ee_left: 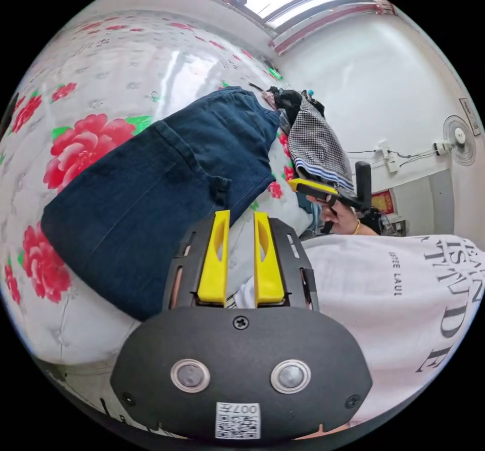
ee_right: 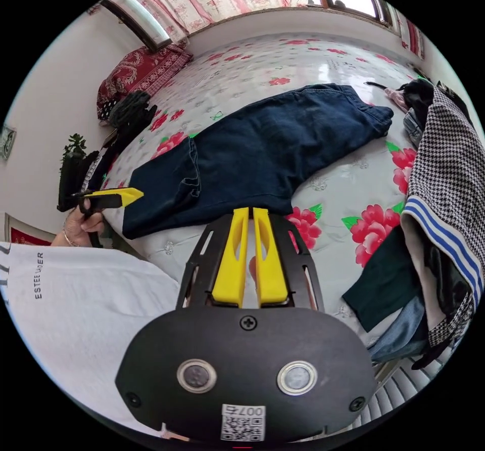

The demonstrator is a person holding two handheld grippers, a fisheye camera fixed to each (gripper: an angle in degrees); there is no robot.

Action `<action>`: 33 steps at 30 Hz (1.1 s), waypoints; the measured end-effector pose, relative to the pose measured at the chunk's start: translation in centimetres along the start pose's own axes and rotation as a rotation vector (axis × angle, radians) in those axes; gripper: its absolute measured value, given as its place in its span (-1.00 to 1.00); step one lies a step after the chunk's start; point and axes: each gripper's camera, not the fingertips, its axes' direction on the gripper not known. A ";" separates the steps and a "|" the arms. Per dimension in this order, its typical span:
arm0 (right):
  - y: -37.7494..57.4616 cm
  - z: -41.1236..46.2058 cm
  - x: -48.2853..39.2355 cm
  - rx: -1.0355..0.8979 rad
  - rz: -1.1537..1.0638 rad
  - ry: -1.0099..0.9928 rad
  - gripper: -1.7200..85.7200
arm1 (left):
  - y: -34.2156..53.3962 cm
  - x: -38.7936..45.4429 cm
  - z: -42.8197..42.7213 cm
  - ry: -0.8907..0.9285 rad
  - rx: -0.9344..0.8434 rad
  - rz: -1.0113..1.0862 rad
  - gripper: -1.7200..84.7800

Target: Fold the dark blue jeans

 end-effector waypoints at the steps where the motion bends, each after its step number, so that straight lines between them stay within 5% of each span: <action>1: -0.5 0.3 0.0 -0.010 -0.007 -0.020 -0.93 | 1.3 -0.5 -0.3 -0.045 0.012 -0.025 -0.79; 9: -9.7 5.2 -3.9 -0.132 -0.142 -0.288 -0.87 | 5.3 -3.5 3.3 -0.218 -0.050 -0.172 -0.80; 17: -10.2 10.4 -5.3 -0.253 -0.386 -0.115 -0.81 | 5.0 -5.9 7.3 -0.256 -0.075 -0.274 -0.84; 19: -10.8 9.7 -3.6 -0.301 -0.347 -0.119 -0.79 | 4.9 -6.4 7.3 -0.237 -0.071 -0.279 -0.84; 23: -11.9 2.6 4.9 -0.092 -0.179 -0.122 -0.79 | 4.8 -6.6 6.2 -0.174 -0.027 -0.310 -0.85; 33: -13.5 -8.5 35.7 0.277 0.479 -0.114 -0.74 | 3.3 -6.2 5.0 -0.141 0.088 -0.422 -0.88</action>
